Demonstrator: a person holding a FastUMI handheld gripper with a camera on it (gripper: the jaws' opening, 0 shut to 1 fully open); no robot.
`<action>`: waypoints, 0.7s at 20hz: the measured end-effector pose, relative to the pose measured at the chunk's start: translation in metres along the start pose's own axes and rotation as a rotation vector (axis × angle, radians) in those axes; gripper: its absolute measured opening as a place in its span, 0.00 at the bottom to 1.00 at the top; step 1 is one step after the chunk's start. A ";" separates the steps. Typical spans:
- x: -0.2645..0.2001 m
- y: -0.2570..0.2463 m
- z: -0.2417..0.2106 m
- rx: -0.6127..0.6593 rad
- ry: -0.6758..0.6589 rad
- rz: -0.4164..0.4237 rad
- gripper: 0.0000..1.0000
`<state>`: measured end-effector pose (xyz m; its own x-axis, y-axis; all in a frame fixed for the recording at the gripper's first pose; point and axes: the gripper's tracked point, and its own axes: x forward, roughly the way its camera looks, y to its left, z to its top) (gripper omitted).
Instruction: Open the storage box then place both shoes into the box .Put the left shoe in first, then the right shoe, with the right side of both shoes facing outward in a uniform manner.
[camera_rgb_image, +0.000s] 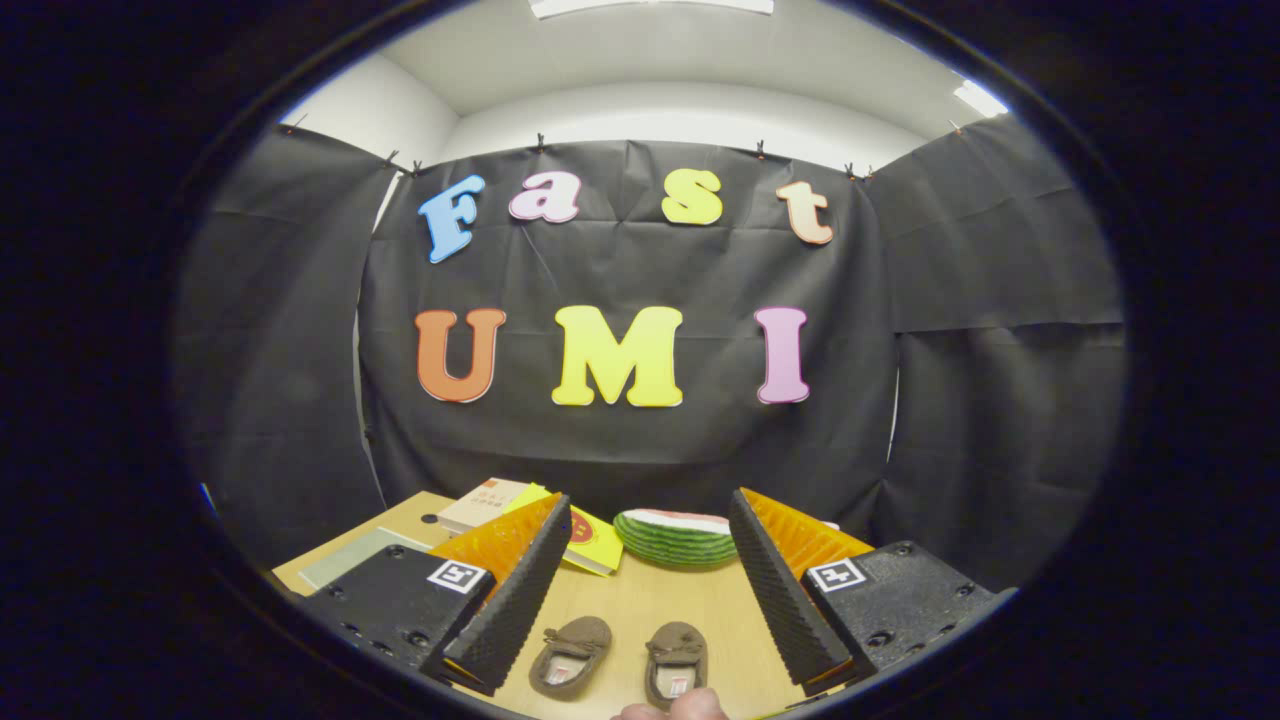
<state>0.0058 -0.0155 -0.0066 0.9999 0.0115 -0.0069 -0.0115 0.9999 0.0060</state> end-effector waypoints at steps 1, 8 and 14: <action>0.000 0.001 -0.001 0.002 0.002 0.005 1.00; 0.005 0.012 -0.004 0.008 0.009 0.031 1.00; 0.008 0.040 -0.004 -0.008 0.003 0.086 1.00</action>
<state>0.0136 0.0247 -0.0108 0.9952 0.0969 -0.0096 -0.0969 0.9953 -0.0010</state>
